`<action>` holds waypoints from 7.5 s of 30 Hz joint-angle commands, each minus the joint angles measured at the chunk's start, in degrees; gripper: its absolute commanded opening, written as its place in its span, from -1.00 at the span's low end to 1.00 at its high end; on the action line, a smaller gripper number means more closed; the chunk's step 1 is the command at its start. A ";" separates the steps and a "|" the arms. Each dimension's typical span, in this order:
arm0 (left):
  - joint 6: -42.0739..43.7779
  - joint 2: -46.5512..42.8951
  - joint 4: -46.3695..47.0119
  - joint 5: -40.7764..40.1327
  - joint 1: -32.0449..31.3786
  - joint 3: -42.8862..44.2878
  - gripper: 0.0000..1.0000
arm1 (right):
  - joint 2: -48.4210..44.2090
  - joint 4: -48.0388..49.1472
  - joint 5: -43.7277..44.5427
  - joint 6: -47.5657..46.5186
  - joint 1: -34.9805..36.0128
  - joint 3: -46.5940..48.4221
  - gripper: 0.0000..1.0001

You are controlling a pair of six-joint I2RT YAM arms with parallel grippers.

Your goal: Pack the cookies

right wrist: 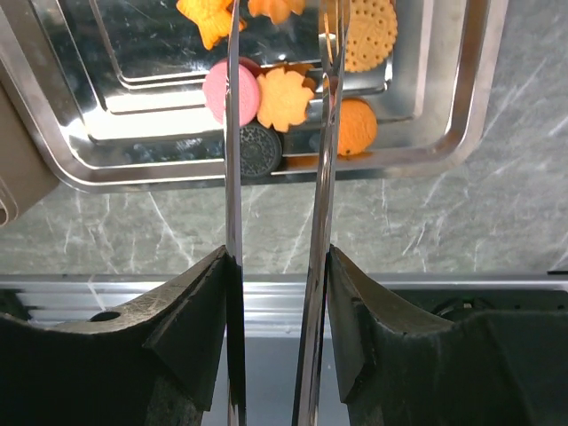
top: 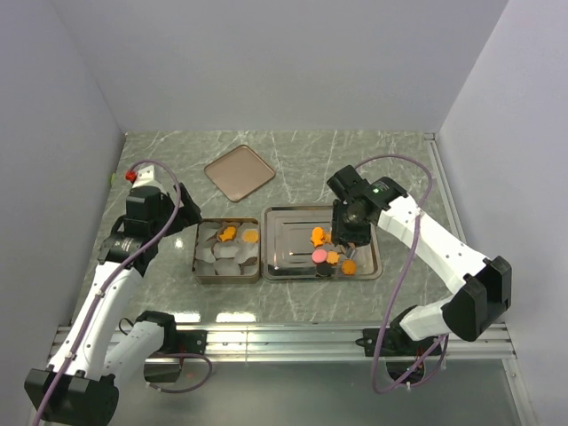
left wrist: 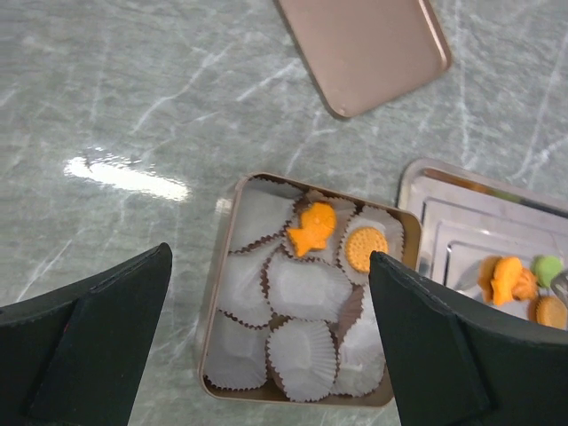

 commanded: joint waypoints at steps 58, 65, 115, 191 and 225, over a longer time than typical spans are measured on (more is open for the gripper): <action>-2.06 -0.45 -0.49 -4.15 -2.06 0.38 0.94 | 15.46 2.23 -3.08 -5.90 5.27 5.90 -0.14; -2.06 -0.72 -0.40 -4.24 -2.06 0.20 0.95 | 13.18 -0.32 -1.50 -5.81 7.29 8.00 0.04; -1.79 -0.54 -0.32 -4.07 -2.32 0.29 0.94 | 16.16 -1.72 0.88 -4.32 11.16 10.90 -0.28; -1.97 -0.02 -0.49 -4.42 -2.59 0.29 0.93 | 0.53 -3.40 -2.46 0.78 13.98 11.28 0.01; -2.76 0.33 -1.02 -5.65 -4.43 0.38 0.93 | 5.00 2.84 -5.71 -1.94 10.72 -2.89 0.00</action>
